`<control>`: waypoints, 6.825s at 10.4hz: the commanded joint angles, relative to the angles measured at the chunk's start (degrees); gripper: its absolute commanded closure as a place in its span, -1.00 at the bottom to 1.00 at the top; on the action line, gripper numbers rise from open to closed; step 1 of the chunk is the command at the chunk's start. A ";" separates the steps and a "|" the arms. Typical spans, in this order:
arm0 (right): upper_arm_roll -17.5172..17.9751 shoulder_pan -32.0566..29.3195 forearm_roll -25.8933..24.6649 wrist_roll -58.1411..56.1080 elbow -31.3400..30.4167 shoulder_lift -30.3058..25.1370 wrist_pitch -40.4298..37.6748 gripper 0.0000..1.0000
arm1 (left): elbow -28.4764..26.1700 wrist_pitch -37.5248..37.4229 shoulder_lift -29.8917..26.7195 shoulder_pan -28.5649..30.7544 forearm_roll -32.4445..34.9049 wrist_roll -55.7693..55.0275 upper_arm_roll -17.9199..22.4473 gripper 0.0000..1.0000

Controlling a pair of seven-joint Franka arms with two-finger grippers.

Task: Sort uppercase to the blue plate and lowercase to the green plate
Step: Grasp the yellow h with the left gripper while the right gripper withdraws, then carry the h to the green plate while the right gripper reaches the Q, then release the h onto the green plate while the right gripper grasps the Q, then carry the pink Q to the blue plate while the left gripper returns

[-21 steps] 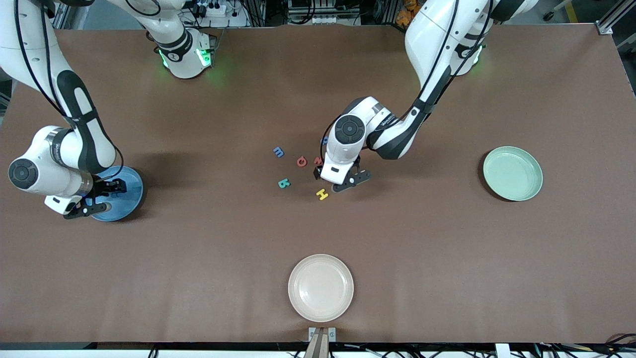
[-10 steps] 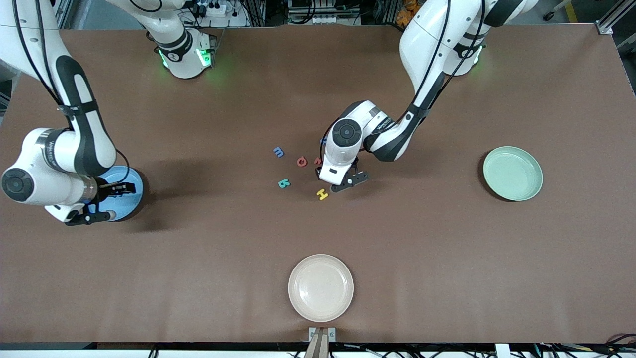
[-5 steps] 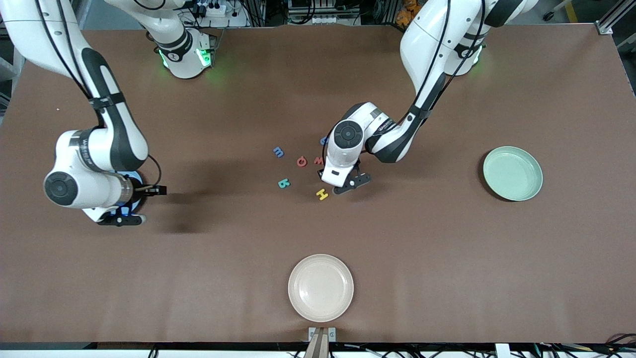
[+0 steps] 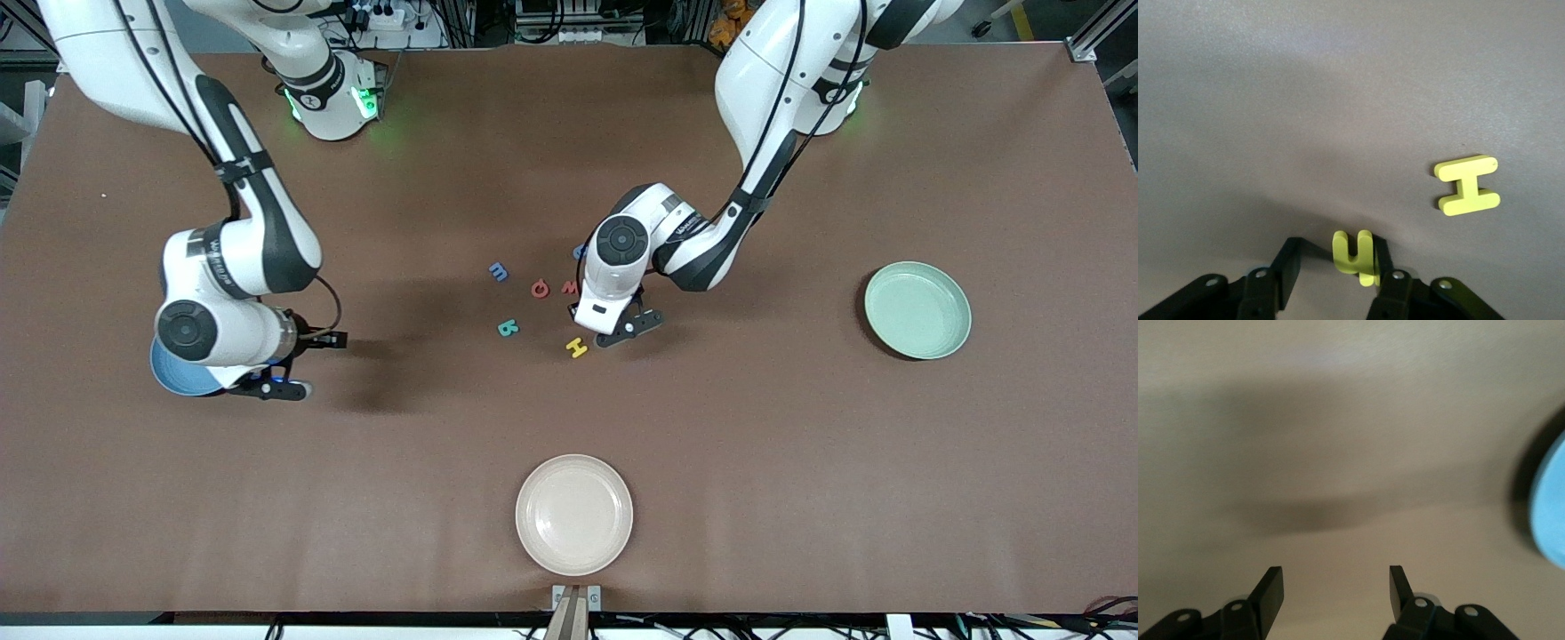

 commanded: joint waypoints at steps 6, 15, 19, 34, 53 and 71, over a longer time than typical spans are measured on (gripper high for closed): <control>-0.06 12.48 7.67 20.26 -0.39 2.65 5.12 -0.44 | 0.85 -0.23 -1.92 0.25 1.66 -1.61 0.75 1.00; 4.05 26.21 7.67 49.00 1.89 7.23 12.87 -0.44 | 0.49 -29.74 -25.48 19.91 2.53 33.48 0.31 1.00; 6.18 28.67 6.53 55.89 3.13 9.95 16.65 -0.44 | -1.35 -34.07 -28.39 30.81 2.36 51.25 0.05 1.00; 5.65 29.47 -0.24 56.33 2.60 12.50 21.57 -0.21 | -19.19 -16.42 -25.95 53.43 4.03 78.99 0.05 1.00; 3.38 16.30 -1.47 30.29 7.70 9.08 6.30 0.61 | -0.04 -35.56 -26.19 54.22 3.24 59.95 -16.80 -1.00; -27.31 5.39 0.46 -45.35 -6.67 0.39 13.53 0.56 | 1.02 -26.60 -19.79 35.96 10.07 12.46 -35.02 -1.00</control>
